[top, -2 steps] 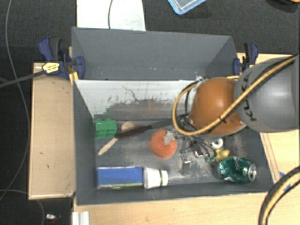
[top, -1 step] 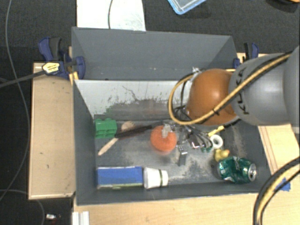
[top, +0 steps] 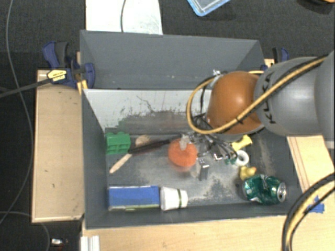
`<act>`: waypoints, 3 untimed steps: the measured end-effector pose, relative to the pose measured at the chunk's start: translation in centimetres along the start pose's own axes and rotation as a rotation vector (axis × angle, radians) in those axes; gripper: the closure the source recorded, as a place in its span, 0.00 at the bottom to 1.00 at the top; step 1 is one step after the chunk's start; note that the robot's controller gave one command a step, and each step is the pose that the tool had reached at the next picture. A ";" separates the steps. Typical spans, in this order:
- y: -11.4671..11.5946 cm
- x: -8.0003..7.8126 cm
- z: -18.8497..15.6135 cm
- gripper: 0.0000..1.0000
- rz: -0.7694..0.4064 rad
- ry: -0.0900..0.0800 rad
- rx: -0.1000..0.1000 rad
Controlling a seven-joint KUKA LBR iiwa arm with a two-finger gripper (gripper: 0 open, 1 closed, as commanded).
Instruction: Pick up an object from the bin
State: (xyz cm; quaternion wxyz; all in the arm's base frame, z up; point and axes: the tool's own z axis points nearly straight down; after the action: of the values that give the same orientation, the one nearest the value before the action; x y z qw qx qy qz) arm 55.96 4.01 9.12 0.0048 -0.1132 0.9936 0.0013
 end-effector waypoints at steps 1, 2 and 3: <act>1.1 -2.0 1.0 0.00 -0.174 -0.003 0.001; -1.0 -2.0 1.5 0.00 0.103 -0.004 -0.002; -1.5 -2.2 1.6 0.00 0.224 -0.007 0.000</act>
Offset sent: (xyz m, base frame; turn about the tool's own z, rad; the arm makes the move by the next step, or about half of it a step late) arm 0.0244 -0.0270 -0.0212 0.2814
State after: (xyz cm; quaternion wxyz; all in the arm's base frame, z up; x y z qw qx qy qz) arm 58.45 3.02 7.53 0.0082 -0.0016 1.0000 0.0021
